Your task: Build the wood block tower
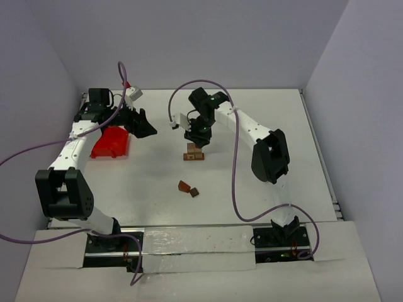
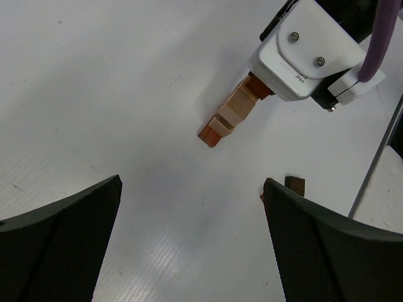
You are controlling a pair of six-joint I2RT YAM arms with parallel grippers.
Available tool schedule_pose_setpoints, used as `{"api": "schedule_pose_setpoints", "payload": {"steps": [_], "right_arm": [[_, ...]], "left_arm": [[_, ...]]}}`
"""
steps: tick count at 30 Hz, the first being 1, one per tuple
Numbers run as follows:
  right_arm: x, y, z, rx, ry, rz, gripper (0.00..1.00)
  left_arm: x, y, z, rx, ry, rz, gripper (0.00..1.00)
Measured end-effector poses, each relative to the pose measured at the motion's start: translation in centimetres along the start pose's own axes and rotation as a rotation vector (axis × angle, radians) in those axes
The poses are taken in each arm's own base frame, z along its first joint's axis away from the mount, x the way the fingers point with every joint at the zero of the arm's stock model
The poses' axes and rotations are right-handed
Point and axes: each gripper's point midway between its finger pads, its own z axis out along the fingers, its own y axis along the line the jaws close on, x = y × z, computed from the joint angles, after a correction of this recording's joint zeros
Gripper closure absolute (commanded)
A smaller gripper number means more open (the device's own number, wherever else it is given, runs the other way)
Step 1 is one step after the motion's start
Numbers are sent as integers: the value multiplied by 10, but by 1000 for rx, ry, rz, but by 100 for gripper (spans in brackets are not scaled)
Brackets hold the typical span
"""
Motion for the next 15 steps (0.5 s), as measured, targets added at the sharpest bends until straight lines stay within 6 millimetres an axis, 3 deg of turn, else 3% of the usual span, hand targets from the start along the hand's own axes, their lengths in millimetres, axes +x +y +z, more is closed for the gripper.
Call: {"api": "schedule_pose_setpoints", "payload": {"steps": [15], "right_arm": [[-4, -1, -2, 10, -5, -6, 69]], "left_arm": [[0, 0, 0, -1, 0, 0, 1]]}}
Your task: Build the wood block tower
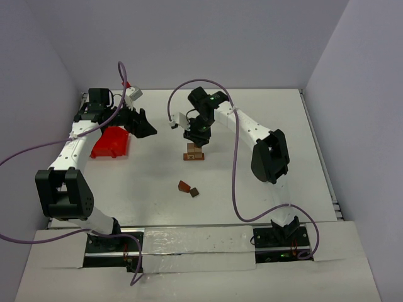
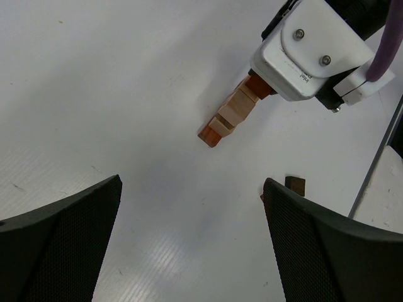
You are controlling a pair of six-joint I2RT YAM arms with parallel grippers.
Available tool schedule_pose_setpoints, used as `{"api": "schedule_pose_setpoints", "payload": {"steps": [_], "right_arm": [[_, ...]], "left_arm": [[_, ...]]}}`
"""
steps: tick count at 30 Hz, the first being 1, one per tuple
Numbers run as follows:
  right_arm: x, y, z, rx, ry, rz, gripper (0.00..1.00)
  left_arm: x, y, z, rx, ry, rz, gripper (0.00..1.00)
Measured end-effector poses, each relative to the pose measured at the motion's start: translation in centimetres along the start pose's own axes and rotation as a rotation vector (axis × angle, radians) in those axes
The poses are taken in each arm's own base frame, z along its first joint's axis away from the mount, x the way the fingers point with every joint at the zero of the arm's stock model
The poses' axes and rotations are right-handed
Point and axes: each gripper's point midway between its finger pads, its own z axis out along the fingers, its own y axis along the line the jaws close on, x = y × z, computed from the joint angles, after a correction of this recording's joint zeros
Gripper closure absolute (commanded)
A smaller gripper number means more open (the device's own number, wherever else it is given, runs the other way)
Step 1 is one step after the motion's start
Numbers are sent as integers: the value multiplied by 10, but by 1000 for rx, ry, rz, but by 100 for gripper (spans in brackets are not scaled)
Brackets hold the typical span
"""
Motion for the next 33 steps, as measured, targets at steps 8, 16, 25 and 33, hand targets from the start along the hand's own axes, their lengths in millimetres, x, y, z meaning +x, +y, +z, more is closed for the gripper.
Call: {"api": "schedule_pose_setpoints", "payload": {"steps": [8, 16, 25, 33], "right_arm": [[0, 0, 0, 2, 2, 0, 68], [0, 0, 0, 3, 5, -3, 66], [1, 0, 1, 5, 11, -2, 63], [5, -1, 7, 0, 29, 4, 59]], "left_arm": [[0, 0, 0, -1, 0, -1, 1], [0, 2, -2, -6, -2, -3, 1], [0, 2, -2, -5, -2, -3, 1], [0, 2, -2, -5, -2, -3, 1]]}}
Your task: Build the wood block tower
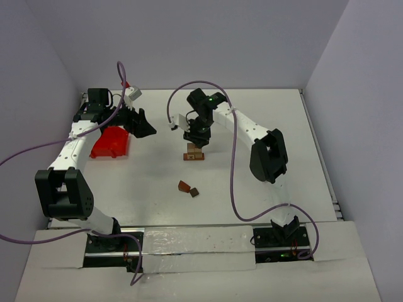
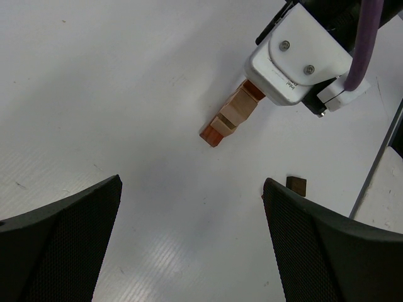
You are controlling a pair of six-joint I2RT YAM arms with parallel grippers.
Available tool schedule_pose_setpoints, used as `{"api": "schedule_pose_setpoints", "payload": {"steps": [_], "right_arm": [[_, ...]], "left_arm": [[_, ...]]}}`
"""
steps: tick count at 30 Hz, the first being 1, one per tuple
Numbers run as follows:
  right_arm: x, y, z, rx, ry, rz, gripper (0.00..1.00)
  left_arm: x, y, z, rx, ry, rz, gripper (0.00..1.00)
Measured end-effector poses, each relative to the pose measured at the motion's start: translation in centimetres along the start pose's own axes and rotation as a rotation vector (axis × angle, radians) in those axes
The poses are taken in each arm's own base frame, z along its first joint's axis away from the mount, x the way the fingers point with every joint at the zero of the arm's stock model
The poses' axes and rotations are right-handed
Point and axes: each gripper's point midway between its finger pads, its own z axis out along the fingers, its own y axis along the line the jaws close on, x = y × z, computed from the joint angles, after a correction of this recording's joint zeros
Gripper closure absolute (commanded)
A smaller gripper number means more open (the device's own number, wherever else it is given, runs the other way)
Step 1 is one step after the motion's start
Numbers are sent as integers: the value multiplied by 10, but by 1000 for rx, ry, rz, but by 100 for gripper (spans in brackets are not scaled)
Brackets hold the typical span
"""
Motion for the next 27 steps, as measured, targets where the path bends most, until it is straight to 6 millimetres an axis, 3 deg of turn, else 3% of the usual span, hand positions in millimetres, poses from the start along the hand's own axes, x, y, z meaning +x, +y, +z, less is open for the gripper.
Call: {"api": "schedule_pose_setpoints", "payload": {"steps": [13, 14, 16, 18, 24, 27], "right_arm": [[-3, 3, 2, -1, 4, -1, 33], [-3, 3, 2, -2, 4, -1, 23], [-4, 4, 2, -3, 4, 0, 16], [-5, 5, 2, -3, 4, 1, 2], [-11, 10, 1, -19, -21, 12, 0], [-19, 14, -13, -8, -59, 11, 0]], "left_arm": [[0, 0, 0, -1, 0, 0, 1], [0, 0, 0, -1, 0, 0, 1], [0, 0, 0, -1, 0, 0, 1], [0, 0, 0, -1, 0, 0, 1], [0, 2, -2, -4, -5, -3, 1], [-1, 6, -11, -11, -27, -4, 1]]}}
